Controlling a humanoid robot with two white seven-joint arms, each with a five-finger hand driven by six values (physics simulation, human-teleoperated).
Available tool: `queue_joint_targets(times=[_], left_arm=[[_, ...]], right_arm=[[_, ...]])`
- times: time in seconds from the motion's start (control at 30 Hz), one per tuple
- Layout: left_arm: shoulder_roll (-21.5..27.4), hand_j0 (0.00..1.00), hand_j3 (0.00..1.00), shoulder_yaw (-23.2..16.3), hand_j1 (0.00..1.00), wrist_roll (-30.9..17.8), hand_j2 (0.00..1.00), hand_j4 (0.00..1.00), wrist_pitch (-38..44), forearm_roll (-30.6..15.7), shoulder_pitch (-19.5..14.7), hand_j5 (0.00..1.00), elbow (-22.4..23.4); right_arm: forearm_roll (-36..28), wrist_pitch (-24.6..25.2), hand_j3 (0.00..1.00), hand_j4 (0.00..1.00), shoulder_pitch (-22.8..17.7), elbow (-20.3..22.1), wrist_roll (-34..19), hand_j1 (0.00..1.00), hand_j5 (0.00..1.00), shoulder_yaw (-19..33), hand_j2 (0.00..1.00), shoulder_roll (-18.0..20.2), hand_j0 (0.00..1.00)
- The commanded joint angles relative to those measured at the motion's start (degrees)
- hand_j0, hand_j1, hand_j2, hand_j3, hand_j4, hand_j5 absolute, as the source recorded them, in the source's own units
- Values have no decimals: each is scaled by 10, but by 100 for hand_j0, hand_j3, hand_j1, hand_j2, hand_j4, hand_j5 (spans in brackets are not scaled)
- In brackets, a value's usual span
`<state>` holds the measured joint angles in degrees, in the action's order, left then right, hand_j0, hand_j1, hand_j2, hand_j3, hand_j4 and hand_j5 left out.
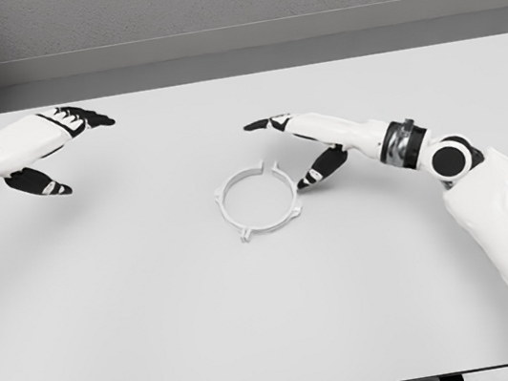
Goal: Assemble PVC drainage pipe clamps
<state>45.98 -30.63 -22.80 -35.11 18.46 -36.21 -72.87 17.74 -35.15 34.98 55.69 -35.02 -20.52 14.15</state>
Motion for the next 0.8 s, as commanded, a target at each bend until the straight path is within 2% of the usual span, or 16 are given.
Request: queue_joint_targets(times=[0.0,0.07,0.17,0.3,0.43,0.5,0.67,0.77], left_arm=[[0,100,100,0,100,1,100,100,1,-10,0,100,-3],[1,100,100,0,100,0,100,100,1,-22,1,100,-4],[2,100,100,0,100,-1,100,100,1,-21,3,100,-20],[29,100,100,0,100,-9,100,100,1,-25,14,100,-24],[27,100,100,0,100,-35,100,100,1,-24,31,100,-26],[29,100,100,5,100,-35,100,100,1,-24,32,100,-25],[40,100,100,6,100,-35,100,100,1,-25,32,100,-25],[42,100,100,6,100,-35,100,100,1,-25,33,100,-25]], right_arm=[[-7,1,100,100,1,2,0,100,100,5,100,14,100],[-11,1,100,100,-10,35,0,100,100,26,100,47,100],[-11,1,100,100,-67,111,0,100,100,42,100,69,100],[-10,1,100,100,-61,110,0,100,100,40,100,65,100],[-10,1,100,100,-62,114,0,100,100,32,100,57,100],[-10,1,100,100,-62,114,0,100,100,12,100,56,100],[-4,1,100,100,-63,114,0,100,100,1,100,33,100],[-5,1,100,100,-75,130,0,100,100,0,100,36,100]])
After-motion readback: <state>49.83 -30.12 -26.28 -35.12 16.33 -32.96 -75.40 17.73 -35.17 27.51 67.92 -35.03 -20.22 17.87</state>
